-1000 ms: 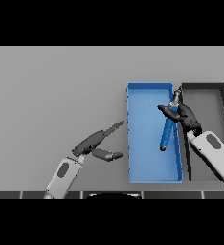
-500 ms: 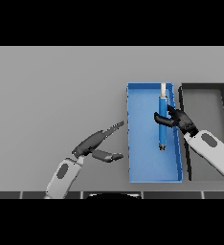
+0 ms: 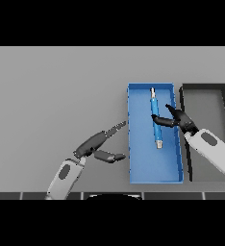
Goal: Pick up the blue pipe and place it into the blue bin.
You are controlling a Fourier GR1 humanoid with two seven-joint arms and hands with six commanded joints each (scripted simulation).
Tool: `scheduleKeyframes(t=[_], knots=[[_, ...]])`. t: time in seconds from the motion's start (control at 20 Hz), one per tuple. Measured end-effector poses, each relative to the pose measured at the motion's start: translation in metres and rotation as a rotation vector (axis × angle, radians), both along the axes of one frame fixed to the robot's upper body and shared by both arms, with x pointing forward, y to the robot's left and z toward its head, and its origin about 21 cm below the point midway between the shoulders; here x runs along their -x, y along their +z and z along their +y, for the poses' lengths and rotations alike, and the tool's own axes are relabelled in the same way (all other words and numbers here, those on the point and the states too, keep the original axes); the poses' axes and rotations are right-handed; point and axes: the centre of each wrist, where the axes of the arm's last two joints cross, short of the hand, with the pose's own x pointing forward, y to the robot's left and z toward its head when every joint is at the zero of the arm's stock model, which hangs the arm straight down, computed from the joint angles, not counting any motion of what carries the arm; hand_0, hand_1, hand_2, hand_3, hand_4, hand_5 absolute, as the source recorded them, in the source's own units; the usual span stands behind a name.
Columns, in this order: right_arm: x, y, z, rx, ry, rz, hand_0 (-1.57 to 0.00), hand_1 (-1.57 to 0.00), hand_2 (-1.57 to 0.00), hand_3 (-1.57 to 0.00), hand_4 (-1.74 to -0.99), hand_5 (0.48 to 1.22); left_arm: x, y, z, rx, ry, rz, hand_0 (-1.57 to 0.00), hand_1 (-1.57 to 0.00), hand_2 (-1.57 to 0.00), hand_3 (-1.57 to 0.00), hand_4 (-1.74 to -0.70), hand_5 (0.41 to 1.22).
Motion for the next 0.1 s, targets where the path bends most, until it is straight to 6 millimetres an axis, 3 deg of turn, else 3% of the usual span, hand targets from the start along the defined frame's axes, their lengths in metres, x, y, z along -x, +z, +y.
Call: scheduleKeyframes(t=[0.1], knots=[[0.0022, 0.0010, 0.0006, 0.001, 0.017, -0.002, -0.01, -0.01, -0.01, 0.00, -1.022, 0.643, 0.0000, 0.0028, 0.0015, -0.001, 0.002, 0.002, 0.00, 0.00, 0.00, 0.00, -0.88, 0.431]])
